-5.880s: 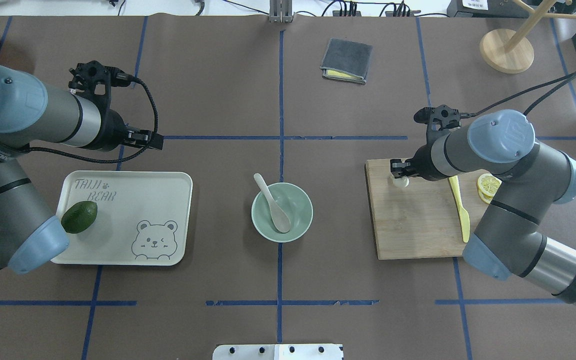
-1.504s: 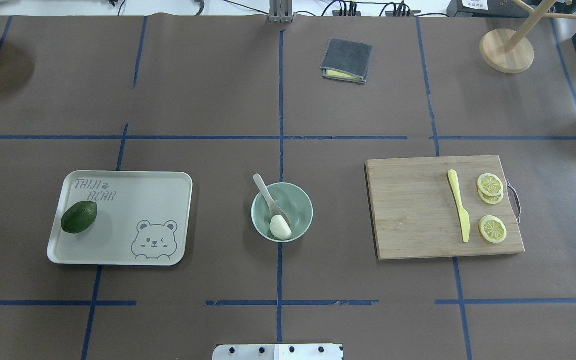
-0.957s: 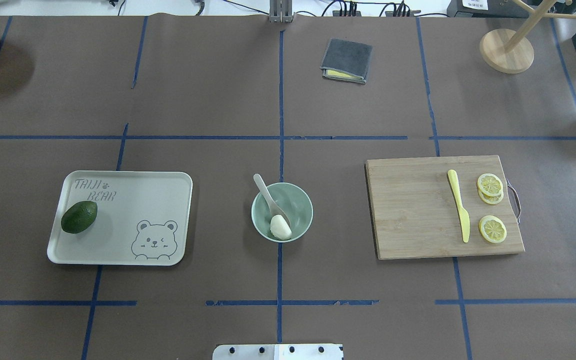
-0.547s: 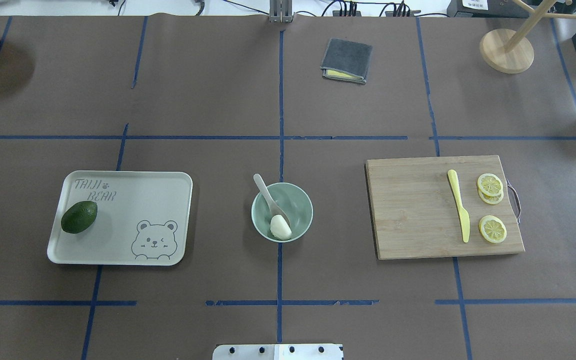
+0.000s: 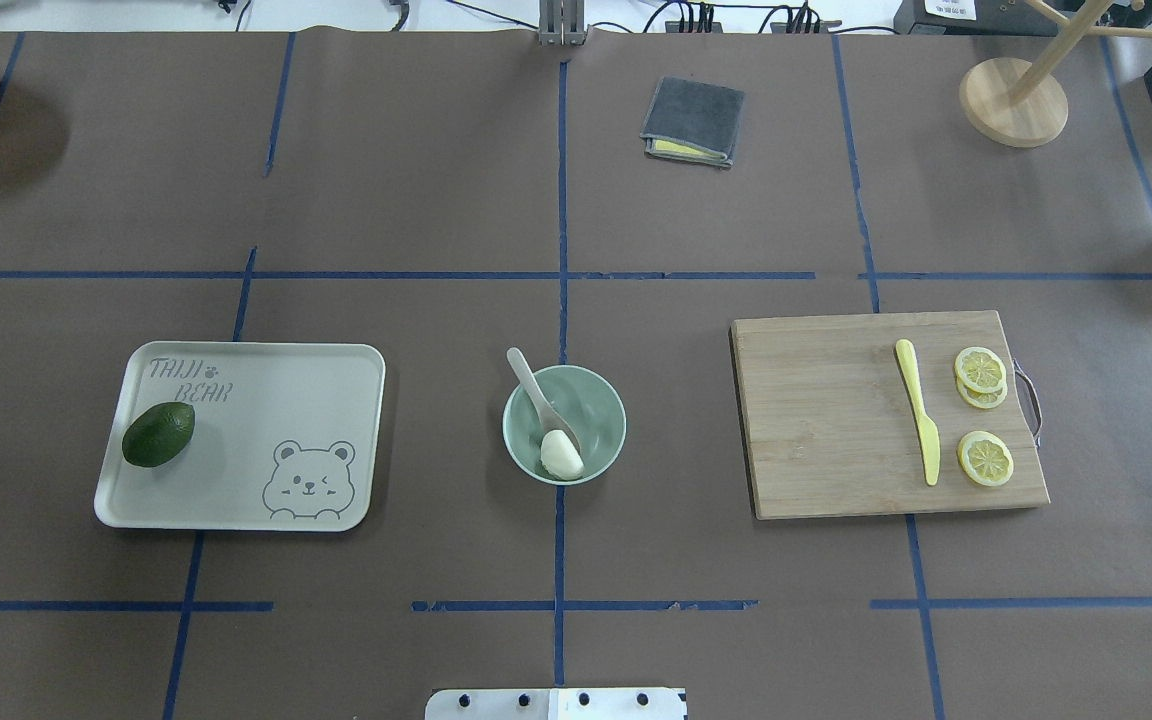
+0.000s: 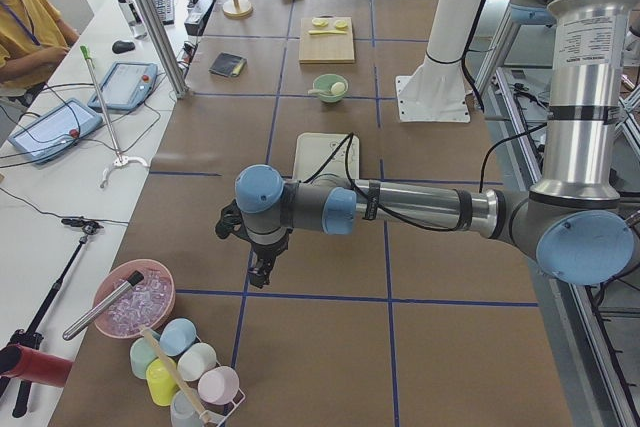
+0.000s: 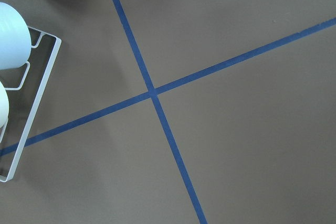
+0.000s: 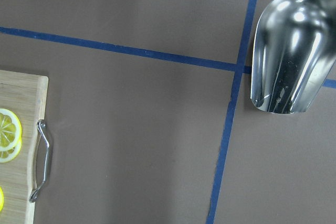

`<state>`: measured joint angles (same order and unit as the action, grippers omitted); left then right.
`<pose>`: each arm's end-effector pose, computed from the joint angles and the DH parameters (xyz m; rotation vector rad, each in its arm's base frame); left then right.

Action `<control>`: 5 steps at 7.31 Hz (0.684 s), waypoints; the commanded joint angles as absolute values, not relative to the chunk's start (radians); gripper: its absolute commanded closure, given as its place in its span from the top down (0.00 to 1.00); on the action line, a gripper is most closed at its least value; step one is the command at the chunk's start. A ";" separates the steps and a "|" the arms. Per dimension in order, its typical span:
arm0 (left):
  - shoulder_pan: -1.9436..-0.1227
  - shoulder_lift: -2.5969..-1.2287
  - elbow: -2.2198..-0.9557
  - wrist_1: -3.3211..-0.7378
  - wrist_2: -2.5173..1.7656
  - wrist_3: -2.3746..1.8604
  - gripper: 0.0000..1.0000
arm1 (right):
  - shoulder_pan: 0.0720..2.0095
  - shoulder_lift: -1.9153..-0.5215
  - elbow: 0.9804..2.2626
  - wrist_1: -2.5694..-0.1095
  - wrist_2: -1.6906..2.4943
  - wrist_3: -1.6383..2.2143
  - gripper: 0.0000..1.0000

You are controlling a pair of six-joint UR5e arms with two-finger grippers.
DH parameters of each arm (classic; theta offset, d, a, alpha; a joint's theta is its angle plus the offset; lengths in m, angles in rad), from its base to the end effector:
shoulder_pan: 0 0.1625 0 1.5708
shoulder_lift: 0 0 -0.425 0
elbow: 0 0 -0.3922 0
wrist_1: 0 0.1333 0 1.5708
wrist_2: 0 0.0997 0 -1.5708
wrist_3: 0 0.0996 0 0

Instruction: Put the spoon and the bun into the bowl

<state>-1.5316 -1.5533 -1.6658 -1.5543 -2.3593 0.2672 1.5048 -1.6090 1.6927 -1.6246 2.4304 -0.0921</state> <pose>-0.0435 -0.4895 0.6211 0.1477 0.7800 0.3143 0.0263 -0.4790 0.6164 0.0393 -0.8601 -0.1611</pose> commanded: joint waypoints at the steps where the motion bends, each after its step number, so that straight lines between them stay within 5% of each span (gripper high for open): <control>1: -1.531 -1.551 -1.669 -1.519 -2.356 0.268 1.00 | 1.505 -1.609 1.710 -1.646 2.424 -0.091 1.00; 5: -1.531 -1.566 -1.629 -1.525 -2.367 0.083 1.00 | 1.502 -1.621 1.747 -1.647 2.427 -0.077 1.00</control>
<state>-1.5299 -1.5648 -1.6284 -1.5194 -2.3662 0.2213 1.5031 -1.6174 1.7339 -1.6465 2.4281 -0.0870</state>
